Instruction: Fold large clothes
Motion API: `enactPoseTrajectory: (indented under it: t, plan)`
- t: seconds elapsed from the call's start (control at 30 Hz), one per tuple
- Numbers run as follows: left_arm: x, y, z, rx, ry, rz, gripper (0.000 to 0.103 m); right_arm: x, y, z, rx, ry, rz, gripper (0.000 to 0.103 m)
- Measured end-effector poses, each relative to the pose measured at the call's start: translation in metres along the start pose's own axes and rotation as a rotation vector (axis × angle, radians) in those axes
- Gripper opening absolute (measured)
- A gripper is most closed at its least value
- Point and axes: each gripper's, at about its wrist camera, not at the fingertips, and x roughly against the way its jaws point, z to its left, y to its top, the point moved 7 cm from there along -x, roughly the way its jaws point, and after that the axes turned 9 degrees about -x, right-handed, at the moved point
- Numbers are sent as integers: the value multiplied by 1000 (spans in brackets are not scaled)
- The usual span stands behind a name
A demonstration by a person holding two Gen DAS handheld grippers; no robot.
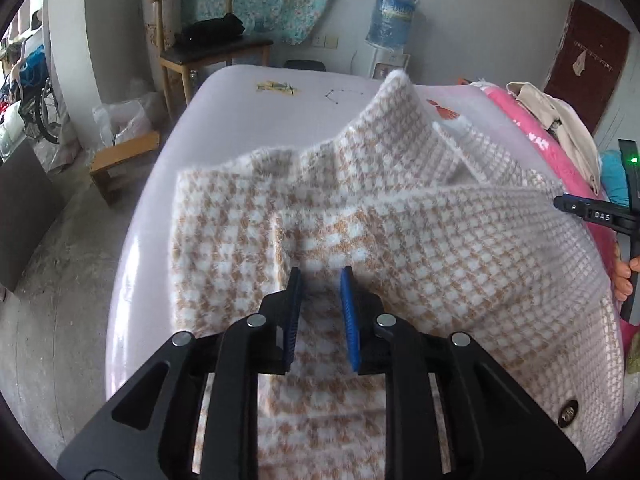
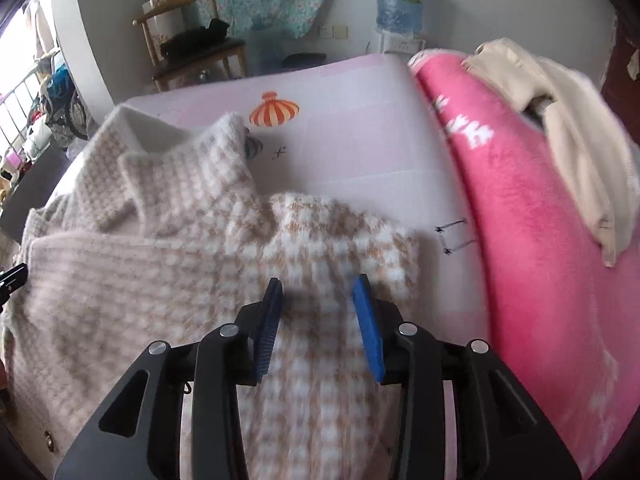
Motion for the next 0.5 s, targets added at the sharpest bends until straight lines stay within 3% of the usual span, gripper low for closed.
enactPoseTrajectory:
  t: [0.07, 0.17, 0.27, 0.4, 0.5]
  plan:
    - [13, 0, -2, -8, -26, -27, 25, 30, -12, 10, 45, 44, -21, 39]
    - [24, -4, -12, -56, -44, -32, 41, 52, -42, 24, 143, 73, -18, 49]
    - [3, -21, -20, -82, -14, 66, 49, 30, -75, 29, 229, -3, 72, 50]
    - [21, -19, -22, -58, 10, 36, 48, 49, -76, 24, 182, -30, 43, 52]
    - [56, -24, -28, -73, 13, -22, 50, 100, -95, 29, 186, 34, -15, 52]
